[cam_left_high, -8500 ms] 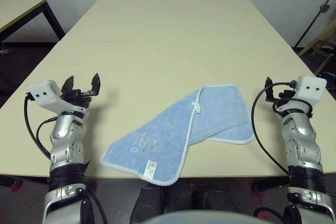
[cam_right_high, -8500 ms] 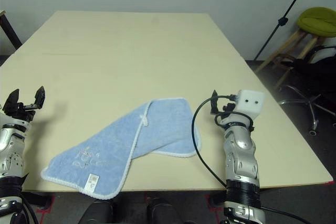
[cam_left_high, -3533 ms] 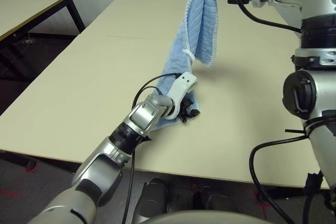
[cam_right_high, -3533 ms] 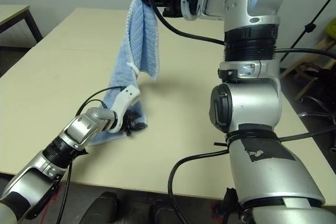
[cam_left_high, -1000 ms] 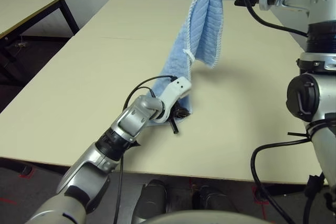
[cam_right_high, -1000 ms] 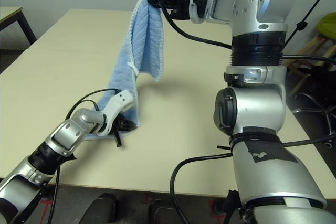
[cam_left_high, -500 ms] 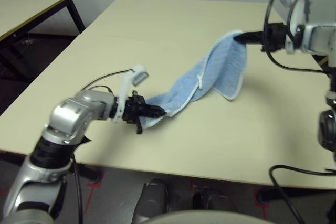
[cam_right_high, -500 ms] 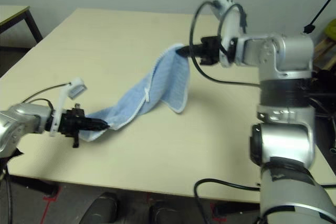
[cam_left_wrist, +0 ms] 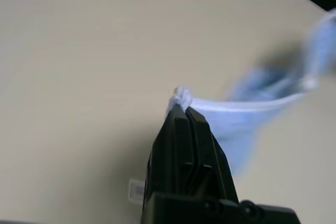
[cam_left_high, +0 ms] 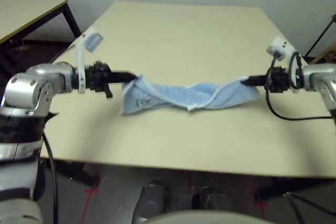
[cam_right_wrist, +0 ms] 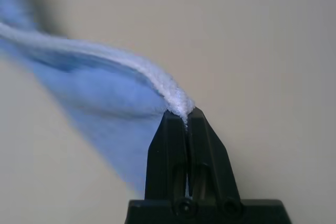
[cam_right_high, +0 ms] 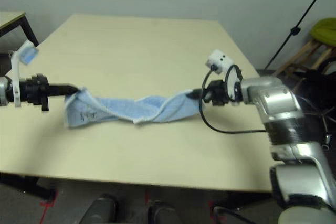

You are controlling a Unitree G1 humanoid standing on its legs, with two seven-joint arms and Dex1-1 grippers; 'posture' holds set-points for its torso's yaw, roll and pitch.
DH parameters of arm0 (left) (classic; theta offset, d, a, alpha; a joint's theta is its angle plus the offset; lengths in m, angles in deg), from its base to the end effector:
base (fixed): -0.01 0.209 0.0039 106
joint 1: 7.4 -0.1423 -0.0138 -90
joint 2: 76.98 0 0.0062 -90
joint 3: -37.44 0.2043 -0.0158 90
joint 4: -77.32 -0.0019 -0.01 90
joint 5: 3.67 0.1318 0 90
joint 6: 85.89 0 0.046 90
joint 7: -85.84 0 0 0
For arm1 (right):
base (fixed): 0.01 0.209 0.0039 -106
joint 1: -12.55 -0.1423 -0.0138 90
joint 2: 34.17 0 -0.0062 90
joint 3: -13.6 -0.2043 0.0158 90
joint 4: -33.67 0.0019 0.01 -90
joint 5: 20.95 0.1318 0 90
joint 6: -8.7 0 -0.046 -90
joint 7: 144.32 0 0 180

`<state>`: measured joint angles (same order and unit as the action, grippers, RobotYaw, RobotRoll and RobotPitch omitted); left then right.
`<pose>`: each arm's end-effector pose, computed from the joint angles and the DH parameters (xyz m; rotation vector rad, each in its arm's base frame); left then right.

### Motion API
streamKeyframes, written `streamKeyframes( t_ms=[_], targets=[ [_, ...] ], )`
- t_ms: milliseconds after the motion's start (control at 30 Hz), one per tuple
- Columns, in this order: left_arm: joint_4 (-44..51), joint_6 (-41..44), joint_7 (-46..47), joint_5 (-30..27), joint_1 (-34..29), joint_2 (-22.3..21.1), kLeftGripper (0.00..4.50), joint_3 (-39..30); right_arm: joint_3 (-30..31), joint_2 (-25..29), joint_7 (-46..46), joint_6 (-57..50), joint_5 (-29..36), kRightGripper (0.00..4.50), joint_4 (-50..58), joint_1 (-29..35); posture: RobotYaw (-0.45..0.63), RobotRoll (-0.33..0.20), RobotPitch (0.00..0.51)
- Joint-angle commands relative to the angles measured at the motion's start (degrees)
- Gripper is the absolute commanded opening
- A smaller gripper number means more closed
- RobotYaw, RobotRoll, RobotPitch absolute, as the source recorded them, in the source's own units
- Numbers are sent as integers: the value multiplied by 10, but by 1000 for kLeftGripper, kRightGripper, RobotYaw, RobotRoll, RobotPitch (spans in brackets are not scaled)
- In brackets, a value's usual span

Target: Fold the towel and set it aside.

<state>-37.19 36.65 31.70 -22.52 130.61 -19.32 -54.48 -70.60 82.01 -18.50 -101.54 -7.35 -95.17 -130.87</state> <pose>0.3091 0.3156 0.2339 0.2504 0.1971 -0.6168 0.3395 -0.2925 0.2090 -0.3232 0.2343 0.6673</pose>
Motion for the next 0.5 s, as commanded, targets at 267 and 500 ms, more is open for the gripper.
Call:
streamKeyframes(
  t_ms=[267,500],
  targets=[
    [-168,-353,35,36,108,35,22,-72,-171,-20,100,187,45,0,-87,-99,147,0,71],
    [-2,-257,-55,-10,-115,18,22,-68,-179,-4,4,-8,132,0,202,219,137,0,84]
  ],
)
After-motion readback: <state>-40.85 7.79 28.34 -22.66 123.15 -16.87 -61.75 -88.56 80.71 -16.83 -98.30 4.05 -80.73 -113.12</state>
